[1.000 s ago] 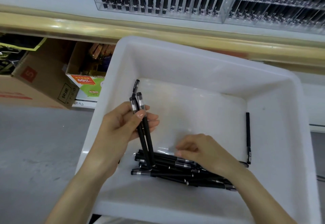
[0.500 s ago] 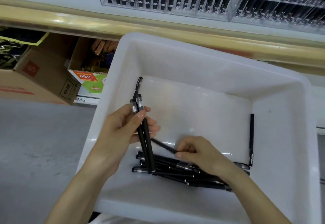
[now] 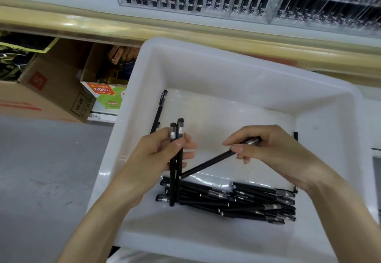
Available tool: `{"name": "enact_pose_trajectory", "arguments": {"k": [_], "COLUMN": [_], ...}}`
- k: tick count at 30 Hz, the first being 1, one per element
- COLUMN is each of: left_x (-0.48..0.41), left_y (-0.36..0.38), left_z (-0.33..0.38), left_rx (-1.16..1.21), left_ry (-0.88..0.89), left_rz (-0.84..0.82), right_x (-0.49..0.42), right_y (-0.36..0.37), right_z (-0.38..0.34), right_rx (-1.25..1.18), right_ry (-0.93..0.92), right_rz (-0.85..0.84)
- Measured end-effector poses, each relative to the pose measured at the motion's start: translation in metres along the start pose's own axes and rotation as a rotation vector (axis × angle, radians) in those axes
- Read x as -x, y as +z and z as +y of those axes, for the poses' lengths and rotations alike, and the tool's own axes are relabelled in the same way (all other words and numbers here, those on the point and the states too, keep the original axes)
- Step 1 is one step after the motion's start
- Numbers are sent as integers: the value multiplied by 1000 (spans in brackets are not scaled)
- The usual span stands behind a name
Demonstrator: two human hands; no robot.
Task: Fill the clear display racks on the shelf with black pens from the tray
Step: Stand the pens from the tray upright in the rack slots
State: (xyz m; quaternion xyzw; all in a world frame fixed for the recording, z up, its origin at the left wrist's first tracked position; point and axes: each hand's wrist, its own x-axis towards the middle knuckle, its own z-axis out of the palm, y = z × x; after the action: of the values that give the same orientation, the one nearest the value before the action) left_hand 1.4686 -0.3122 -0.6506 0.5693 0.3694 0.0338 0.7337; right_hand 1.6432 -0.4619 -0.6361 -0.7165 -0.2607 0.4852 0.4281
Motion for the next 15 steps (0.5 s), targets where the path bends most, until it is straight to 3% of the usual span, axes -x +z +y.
{"name": "enact_pose_trajectory", "arguments": {"k": [6,15], "left_x": [4,3], "left_y": [5,3], "left_z": [4,4], "left_rx": [-53,54], "left_ry": [-58,-56], "left_rz": [-165,-185], "right_x": [-21,-29], "right_y": [24,35], "right_z": [-10,-13], "right_rx": [-60,-89], "right_ry": [-54,-169], "right_rz": [-17,19]}}
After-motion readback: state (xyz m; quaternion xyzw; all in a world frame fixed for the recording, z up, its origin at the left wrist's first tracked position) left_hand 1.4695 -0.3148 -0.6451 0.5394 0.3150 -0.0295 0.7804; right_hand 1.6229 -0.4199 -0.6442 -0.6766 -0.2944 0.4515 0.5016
